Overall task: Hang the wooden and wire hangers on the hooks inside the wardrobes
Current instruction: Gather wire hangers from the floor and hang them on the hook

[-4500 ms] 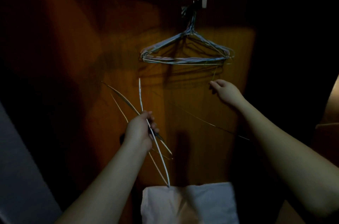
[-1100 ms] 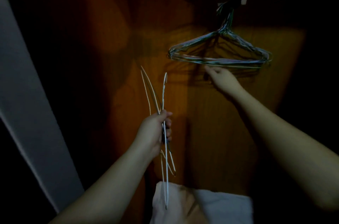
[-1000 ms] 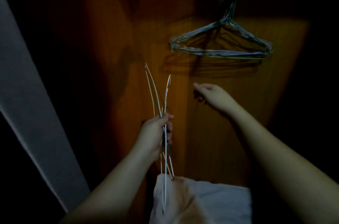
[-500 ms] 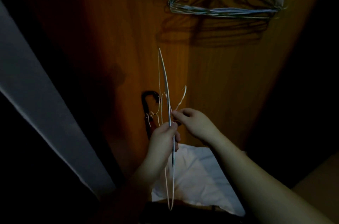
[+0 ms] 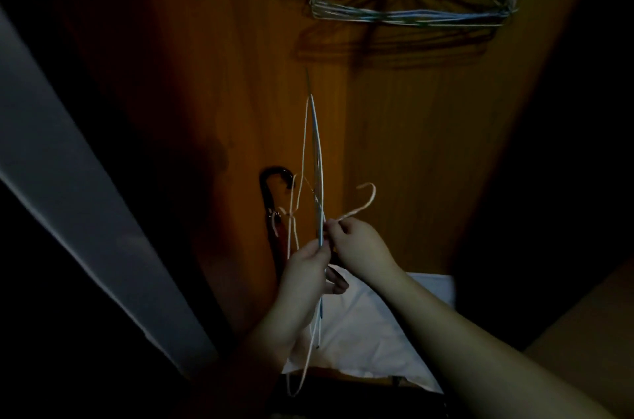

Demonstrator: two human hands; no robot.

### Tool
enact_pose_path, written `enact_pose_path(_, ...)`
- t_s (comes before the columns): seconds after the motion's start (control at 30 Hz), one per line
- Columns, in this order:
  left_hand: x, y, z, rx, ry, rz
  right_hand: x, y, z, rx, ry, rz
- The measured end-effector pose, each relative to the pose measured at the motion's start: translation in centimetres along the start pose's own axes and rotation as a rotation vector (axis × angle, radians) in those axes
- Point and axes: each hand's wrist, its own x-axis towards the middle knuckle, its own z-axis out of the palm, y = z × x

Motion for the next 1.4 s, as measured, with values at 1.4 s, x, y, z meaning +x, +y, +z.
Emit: enact_pose_path(1.4,4.6,5.3,-0.7,-0.289,0.109,0.082,5.2,7.5,-13.8,-0.127,0.242,0.124)
